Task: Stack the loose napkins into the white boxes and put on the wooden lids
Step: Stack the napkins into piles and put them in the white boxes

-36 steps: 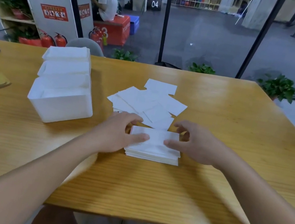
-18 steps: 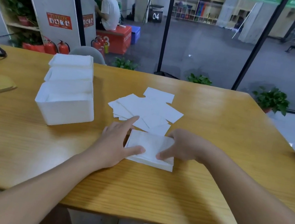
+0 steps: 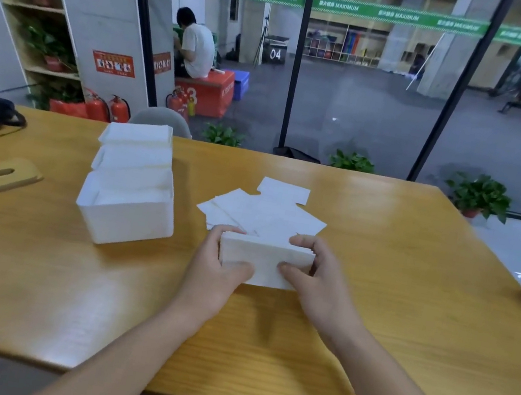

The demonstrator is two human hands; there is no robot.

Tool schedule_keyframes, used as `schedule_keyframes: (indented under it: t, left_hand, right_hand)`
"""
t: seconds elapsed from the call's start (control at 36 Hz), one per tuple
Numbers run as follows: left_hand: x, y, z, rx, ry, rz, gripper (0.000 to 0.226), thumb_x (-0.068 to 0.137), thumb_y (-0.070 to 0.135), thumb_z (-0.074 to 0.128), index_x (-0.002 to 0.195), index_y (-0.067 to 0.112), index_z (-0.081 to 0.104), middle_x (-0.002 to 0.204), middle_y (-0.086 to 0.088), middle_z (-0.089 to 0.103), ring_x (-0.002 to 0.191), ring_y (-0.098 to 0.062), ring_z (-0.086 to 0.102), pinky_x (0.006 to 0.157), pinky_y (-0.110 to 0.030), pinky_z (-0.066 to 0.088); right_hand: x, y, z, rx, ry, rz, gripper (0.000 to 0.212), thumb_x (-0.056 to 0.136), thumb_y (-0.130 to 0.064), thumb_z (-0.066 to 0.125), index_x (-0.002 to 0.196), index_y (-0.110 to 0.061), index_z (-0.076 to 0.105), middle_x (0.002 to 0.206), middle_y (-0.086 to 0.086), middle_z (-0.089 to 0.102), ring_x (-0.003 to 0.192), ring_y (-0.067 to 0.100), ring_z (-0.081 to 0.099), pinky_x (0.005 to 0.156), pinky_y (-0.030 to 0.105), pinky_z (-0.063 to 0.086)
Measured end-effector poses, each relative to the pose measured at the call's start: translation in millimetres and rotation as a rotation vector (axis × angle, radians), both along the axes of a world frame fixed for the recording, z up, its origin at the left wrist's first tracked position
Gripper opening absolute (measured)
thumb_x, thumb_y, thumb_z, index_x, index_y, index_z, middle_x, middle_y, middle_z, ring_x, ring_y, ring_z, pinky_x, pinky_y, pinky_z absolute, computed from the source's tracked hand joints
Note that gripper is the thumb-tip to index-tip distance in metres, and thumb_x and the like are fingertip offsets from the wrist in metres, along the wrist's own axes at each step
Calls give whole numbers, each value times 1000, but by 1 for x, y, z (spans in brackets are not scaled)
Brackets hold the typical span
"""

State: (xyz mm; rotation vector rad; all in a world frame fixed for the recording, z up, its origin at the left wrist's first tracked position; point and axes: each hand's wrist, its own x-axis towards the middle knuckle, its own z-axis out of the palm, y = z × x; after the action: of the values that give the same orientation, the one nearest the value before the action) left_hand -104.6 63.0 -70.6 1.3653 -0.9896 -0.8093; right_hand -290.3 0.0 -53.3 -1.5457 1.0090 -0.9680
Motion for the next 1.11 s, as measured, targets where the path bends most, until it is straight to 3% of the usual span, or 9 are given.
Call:
schedule_keyframes:
  t: [0.08, 0.17, 0.28, 0.47, 0.61, 0.75, 0.89, 1.0, 1.11]
  left_hand:
    - [-5, 2, -5, 46, 12, 72, 50, 86, -1, 72, 120, 34, 62, 99, -4, 64, 76, -9, 60, 63, -22, 50]
    - [-9, 1, -5, 57, 51, 88, 51, 88, 0, 66, 122, 37, 60, 107, -12, 63, 78, -11, 56, 68, -26, 49]
    - [-24, 4, 0, 26, 57, 58, 49, 90, -3, 58, 122, 34, 59, 91, -2, 55, 66, -13, 46, 57, -21, 42]
    - [-19, 9, -4, 10, 80, 79, 50, 89, -8, 59, 123, 28, 59, 115, -2, 68, 80, -5, 59, 67, -19, 50]
    - [-21, 8, -7, 50, 36, 59, 51, 89, -2, 59, 123, 35, 56, 110, -4, 68, 82, -10, 60, 71, -29, 51]
    - [-7, 9, -5, 65, 21, 27, 44, 93, -4, 60, 120, 30, 56, 112, -2, 69, 86, -10, 61, 75, -25, 49]
    - [28, 12, 8, 82, -22, -59, 39, 98, 1, 64, 124, 30, 54, 111, -3, 77, 92, -21, 62, 83, -41, 49]
    - [54, 25, 19, 79, -59, -124, 48, 104, 22, 71, 140, 44, 48, 122, 1, 79, 109, -31, 71, 98, -53, 53]
    - [73, 44, 21, 120, -67, -131, 58, 105, 19, 72, 146, 45, 41, 118, -1, 81, 105, -28, 79, 86, -49, 67]
  right_hand:
    - [4, 9, -8, 39, -58, -25, 47, 95, -5, 73, 129, -36, 62, 114, -4, 73, 87, 10, 65, 76, 26, 55]
    - [6, 16, -15, 64, -135, -50, 60, 92, 4, 72, 135, -35, 58, 117, -5, 74, 94, 10, 71, 79, 26, 58]
    - [11, 20, -14, 68, -171, -108, 61, 91, 5, 68, 133, -39, 60, 85, -1, 58, 67, 11, 54, 64, 23, 49]
    - [6, 27, -15, 66, -189, -113, 64, 93, 11, 57, 140, -32, 53, 109, -6, 70, 68, 3, 58, 60, 18, 48]
    - [7, 25, -18, 53, -125, -68, 64, 92, 3, 61, 136, -43, 52, 70, -20, 59, 65, 8, 50, 60, 21, 45]
    - [0, 24, -18, 57, -25, -46, 53, 95, -2, 63, 133, -38, 55, 87, -7, 66, 67, 9, 54, 60, 19, 45]
    - [-7, 18, -14, -38, 138, 28, 26, 98, -11, 70, 117, -29, 73, 104, -6, 79, 96, 21, 74, 80, 40, 56]
    - [4, 20, -4, 59, 0, 55, 19, 101, -9, 70, 115, -21, 76, 111, 0, 81, 105, 28, 77, 86, 53, 60]
    - [26, 17, 1, 178, -65, 111, 27, 101, -18, 73, 126, -25, 67, 108, 13, 79, 91, 31, 75, 82, 53, 55]
